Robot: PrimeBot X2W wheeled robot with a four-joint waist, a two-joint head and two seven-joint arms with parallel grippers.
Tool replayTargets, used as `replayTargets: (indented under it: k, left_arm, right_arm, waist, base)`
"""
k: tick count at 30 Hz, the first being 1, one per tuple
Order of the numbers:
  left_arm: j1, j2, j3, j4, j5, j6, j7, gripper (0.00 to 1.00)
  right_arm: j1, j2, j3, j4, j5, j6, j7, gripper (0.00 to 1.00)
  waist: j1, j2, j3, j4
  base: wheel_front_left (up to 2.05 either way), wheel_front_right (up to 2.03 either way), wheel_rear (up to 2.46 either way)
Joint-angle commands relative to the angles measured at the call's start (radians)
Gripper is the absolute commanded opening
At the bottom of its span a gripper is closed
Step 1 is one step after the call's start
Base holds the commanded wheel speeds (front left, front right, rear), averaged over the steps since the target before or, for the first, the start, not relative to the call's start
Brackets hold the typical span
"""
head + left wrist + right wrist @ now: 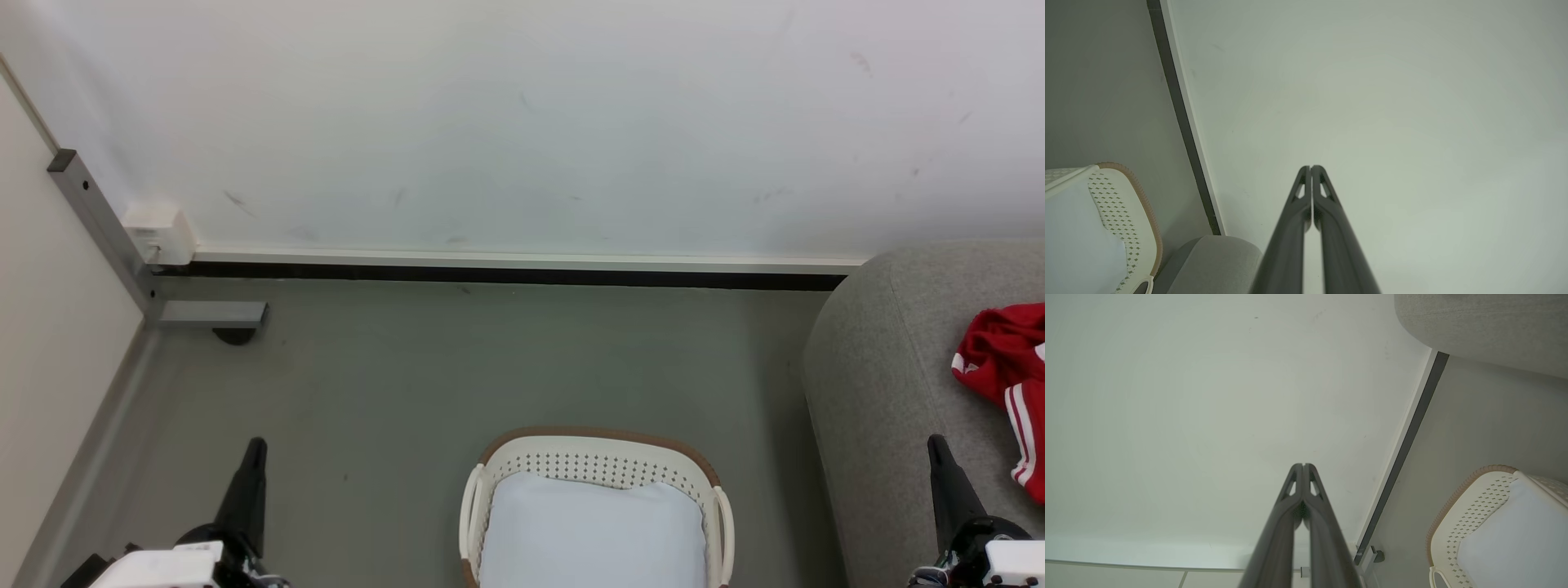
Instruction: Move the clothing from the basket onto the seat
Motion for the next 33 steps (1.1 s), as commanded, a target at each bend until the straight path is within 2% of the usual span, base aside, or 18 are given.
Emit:
replayTargets:
  k: [1,33]
  left_arm:
    - [-0.008,0.007,0.002,-0.004,-0.012,-0.004,0.004,0.0]
    - [-0.008,0.007,0.002,-0.004,-0.012,-0.004,0.004,0.0]
  right_arm:
    - [-0.012,0.001,-0.005,-0.003,-0.004,-0.002,-0.001,0.0]
    - [-0.013,0.003,-0.007,-0.003,-0.007,-0.002,0.002,0.0]
  waist:
    - [0.0,0.0,0.0,0.0]
    - [0.0,0.0,0.0,0.0]
  base:
    - [0.0,0.0,0.0]
    - [0.0,0.0,0.0]
